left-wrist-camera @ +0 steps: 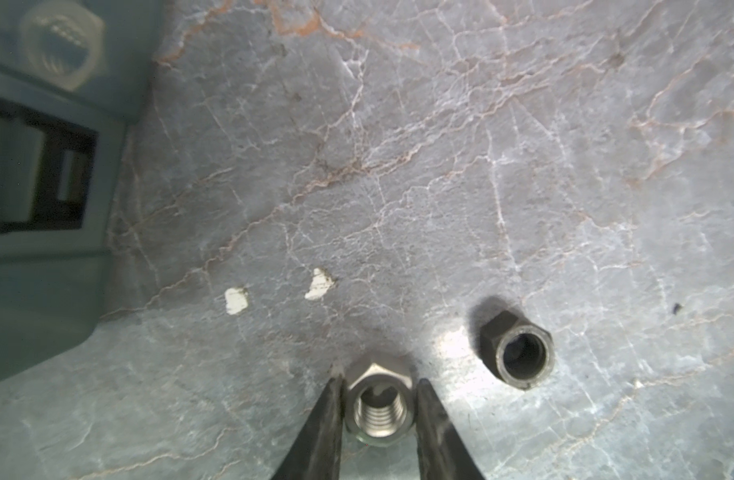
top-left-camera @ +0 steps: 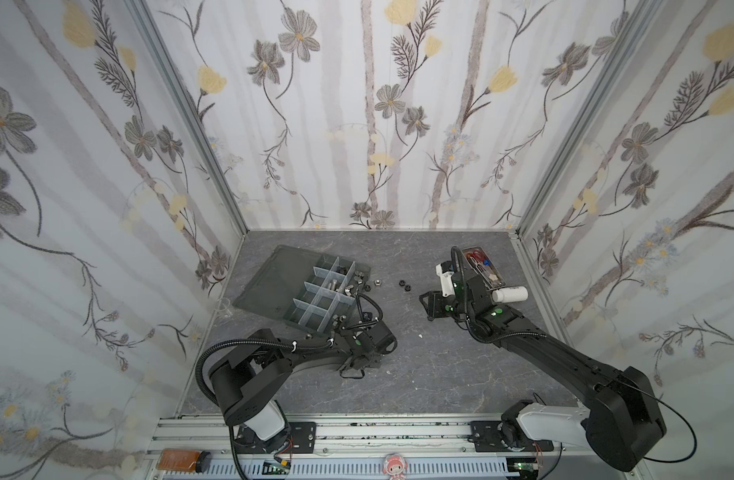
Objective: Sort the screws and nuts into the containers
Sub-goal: 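Close the left gripper on the silver hex nut and lift it toward the box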
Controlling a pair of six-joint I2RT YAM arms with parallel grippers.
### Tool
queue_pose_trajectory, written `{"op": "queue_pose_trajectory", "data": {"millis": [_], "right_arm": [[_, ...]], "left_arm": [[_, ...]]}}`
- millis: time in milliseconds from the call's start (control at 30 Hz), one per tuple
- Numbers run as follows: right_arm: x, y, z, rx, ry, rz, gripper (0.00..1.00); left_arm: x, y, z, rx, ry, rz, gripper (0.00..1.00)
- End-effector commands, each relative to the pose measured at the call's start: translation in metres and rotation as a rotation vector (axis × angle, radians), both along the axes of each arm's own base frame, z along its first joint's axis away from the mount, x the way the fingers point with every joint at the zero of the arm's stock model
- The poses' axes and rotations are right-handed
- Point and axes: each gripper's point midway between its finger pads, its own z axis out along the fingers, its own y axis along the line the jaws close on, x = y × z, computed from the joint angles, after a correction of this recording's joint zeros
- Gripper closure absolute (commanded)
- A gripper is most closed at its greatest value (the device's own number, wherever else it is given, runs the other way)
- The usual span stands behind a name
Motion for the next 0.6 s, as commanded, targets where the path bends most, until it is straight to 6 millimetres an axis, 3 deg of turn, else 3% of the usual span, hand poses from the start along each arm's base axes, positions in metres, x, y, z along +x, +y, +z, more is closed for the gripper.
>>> {"op": "queue_pose_trajectory", "data": {"millis": [0, 233, 400, 567], "right_arm": [[0.003, 0.002, 0.006, 0.018, -0.021, -0.001, 0.52], [0.002, 0.001, 0.006, 0.017, -0.024, -0.001, 0.52], [0.001, 0.001, 0.002, 0.016, -0.015, 0.003, 0.52], [0.000, 0.004, 0.005, 0.025, -0.017, 0.012, 0.52]], "left_arm": [[-0.006, 0.001, -0.004, 0.010, 0.038, 0.000, 0.72], [-0.002, -0.004, 0.014, -0.024, 0.012, 0.001, 0.74], [0.006, -0.006, 0.043, -0.066, -0.035, 0.005, 0.74], [0.018, 0.006, 0.070, -0.086, -0.078, 0.026, 0.74]]}}
